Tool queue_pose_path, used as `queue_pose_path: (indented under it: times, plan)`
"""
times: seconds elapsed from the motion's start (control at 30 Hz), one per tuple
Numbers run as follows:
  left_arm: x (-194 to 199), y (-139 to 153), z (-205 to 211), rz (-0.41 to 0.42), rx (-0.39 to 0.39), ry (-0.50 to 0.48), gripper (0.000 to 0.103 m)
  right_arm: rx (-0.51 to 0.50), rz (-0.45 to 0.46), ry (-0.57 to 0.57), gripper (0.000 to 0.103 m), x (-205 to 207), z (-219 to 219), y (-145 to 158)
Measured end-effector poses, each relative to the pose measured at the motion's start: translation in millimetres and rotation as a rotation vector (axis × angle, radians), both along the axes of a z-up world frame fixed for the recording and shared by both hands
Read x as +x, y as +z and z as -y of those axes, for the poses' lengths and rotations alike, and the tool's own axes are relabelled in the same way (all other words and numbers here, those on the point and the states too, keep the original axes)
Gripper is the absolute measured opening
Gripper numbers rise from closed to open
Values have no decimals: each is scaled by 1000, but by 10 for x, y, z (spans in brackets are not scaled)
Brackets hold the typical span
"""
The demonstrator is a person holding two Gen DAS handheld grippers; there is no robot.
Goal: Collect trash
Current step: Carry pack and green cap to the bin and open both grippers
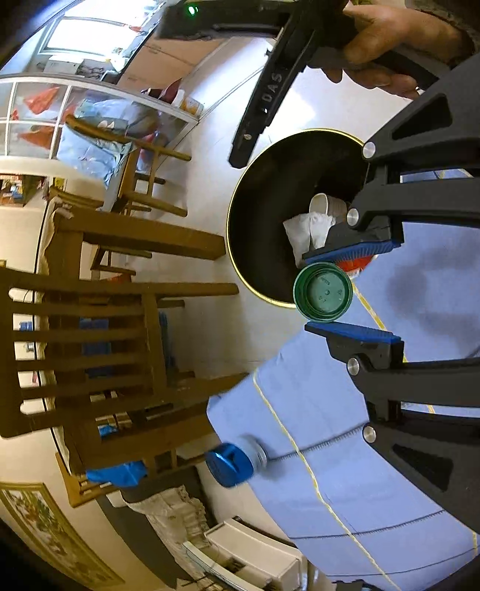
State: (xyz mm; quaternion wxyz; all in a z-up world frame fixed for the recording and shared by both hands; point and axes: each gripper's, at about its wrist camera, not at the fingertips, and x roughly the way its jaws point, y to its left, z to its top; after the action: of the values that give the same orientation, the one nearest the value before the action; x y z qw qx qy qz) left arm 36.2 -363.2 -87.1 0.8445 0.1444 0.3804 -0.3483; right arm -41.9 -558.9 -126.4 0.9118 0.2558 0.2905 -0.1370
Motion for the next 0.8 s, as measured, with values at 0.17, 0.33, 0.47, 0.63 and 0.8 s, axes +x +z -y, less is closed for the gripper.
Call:
queue_pose_path:
  times: [0.17,0.33,0.47,0.63,0.8]
  plan:
    - [-25,-72,171,-17,7,-26,29,-35,71,-44,56,-155,-3,102]
    - [-82,-130,360,-23,23,-59,29,-60,126,-116,67,-313,44,186]
    - [-130,-127,477,-16,25,-85,30,-42,139,-164,71,-406,132,174]
    - [-146,-125,597,-23,24,-115,30,-53,136,-196,74,-433,156,175]
    - [-166,-131,687,-26,25,-137,32,-60,141,-240,79,-483,184,184]
